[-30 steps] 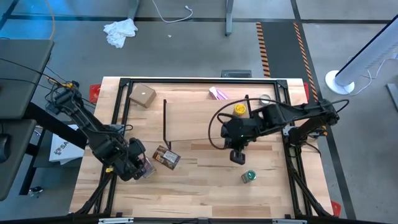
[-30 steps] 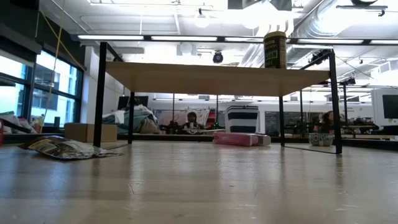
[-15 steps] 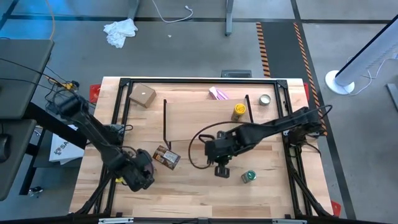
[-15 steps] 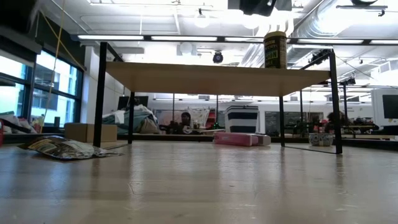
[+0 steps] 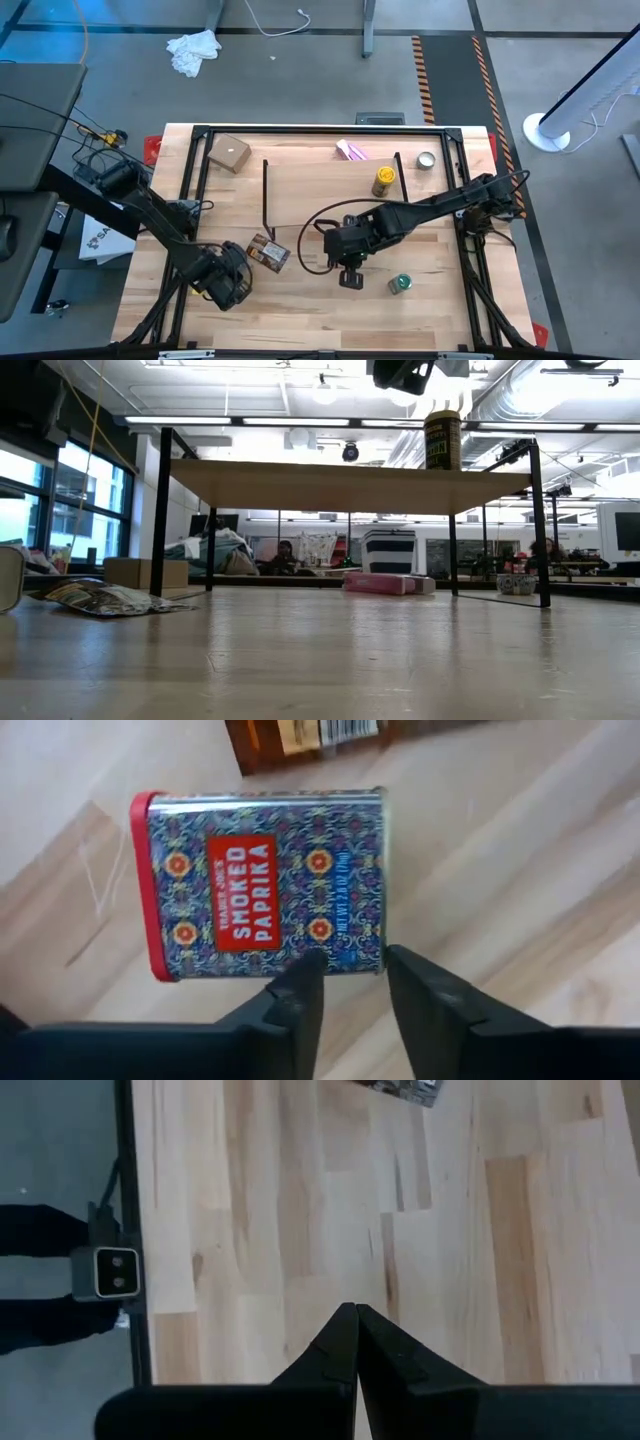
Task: Shelf spices
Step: Put the red seasoning can on the shelf, then put the green seasoning bottle on the shelf
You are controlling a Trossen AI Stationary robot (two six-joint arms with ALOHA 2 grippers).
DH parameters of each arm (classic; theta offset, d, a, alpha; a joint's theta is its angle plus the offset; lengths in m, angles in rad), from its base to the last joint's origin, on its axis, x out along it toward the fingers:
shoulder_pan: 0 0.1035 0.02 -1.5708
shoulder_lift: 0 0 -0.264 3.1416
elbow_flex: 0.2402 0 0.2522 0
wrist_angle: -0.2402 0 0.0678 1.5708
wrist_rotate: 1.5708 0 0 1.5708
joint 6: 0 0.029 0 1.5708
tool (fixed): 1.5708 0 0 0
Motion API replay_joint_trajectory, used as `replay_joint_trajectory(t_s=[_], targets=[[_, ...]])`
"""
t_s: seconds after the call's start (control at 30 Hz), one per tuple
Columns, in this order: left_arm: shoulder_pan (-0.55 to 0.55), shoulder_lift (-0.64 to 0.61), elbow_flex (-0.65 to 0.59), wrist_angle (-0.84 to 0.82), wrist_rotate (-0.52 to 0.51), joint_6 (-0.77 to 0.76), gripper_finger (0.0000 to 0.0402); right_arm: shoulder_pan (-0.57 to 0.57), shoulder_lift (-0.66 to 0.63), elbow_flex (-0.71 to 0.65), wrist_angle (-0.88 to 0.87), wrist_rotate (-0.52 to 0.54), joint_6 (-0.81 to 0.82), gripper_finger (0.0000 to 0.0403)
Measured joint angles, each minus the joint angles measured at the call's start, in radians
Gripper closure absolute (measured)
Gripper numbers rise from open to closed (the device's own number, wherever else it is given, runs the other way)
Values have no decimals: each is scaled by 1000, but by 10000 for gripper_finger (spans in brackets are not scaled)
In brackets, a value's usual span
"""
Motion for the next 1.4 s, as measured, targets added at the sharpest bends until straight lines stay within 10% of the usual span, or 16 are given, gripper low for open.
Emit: replay_joint_trajectory(t_s=[0.27, 0.57, 1.4], targets=[[4, -1, 130, -59, -149, 32, 395, 0, 0, 0, -4, -29, -9, 403], [23, -9, 171, -292, -180, 59, 400, -15, -10, 0, -87, -37, -49, 403], [74, -134, 171, -84, -396, 157, 401, -63, -385, 0, -240, 360, 166, 403]])
